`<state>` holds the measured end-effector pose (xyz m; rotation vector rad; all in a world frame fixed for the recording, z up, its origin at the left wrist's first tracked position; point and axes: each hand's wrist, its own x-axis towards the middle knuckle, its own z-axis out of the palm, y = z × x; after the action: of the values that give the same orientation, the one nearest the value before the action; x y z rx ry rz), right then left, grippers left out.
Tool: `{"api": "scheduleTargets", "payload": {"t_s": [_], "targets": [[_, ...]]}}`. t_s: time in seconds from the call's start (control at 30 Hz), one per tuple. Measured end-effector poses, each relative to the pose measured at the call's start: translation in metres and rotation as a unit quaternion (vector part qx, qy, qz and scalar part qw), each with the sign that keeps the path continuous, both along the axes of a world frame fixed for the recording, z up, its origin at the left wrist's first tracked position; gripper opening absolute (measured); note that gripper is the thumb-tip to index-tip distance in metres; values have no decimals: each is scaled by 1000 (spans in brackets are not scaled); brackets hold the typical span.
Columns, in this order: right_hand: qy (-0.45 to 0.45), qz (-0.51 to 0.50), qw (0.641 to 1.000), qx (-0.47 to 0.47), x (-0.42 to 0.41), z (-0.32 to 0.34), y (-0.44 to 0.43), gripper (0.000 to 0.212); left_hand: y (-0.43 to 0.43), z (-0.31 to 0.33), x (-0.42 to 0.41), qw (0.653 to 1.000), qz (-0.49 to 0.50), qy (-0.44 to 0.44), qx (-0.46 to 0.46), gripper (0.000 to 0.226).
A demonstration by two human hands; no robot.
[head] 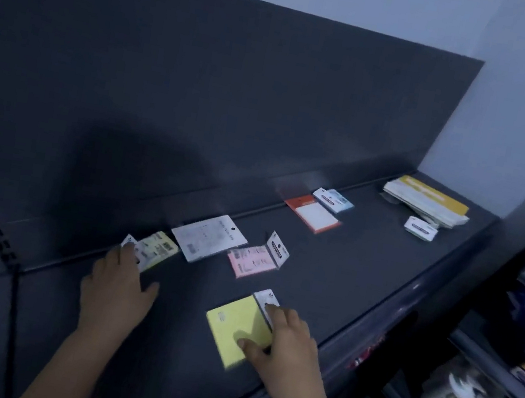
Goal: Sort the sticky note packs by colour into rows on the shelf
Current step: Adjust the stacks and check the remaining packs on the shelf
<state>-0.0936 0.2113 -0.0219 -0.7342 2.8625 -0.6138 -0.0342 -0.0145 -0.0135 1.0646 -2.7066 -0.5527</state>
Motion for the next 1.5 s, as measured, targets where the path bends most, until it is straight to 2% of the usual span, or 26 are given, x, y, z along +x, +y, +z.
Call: {"api": "scheduleTargets", "payload": {"t_s": [0.07, 0.2, 0.33, 0.43, 0.63, 0.77, 0.87, 1.07, 1.23, 1.33, 1.4, 1.5], "targets": [[-28, 71, 997, 14, -20, -3, 5, 77, 5, -1, -18, 1000, 19, -4, -8, 74], [-62, 223, 973, 12, -50, -3, 10, 88, 14, -9, -45, 996, 23, -59, -57, 63], [-74, 294, 953, -16, -66, -3, 12, 90, 8, -14, -52, 989, 38, -124, -72, 61], [-81, 319, 944, -7, -71, -4, 7, 91, 5, -13, -51, 987, 66, -126, -69, 60], [-52, 298, 953, 4, -72, -4, -11, 93, 5, -9, -49, 977, 109, -149, -108, 56], [-48, 271, 961, 18, -70, -1, -22, 94, 9, -5, -43, 968, 92, -180, -151, 53], [-28, 242, 970, 7, -67, 3, -32, 93, 16, 3, -40, 970, 70, -180, -145, 44], [13, 192, 980, -50, -57, 2, -46, 70, 47, 8, -48, 962, 18, -223, -154, 29], [29, 172, 974, -143, -60, 2, -44, 45, 53, 9, -32, 988, 31, -102, -115, 8], [22, 151, 966, -208, -62, 4, -43, 31, 57, 4, -14, 996, 80, 28, -29, 15], [-11, 143, 959, -246, -62, 5, -42, 24, 61, 4, -4, 981, 135, 118, 78, 19], [-99, 120, 934, -321, -58, 10, -42, 8, 71, 10, 8, 923, 210, 247, 207, 12]]}}
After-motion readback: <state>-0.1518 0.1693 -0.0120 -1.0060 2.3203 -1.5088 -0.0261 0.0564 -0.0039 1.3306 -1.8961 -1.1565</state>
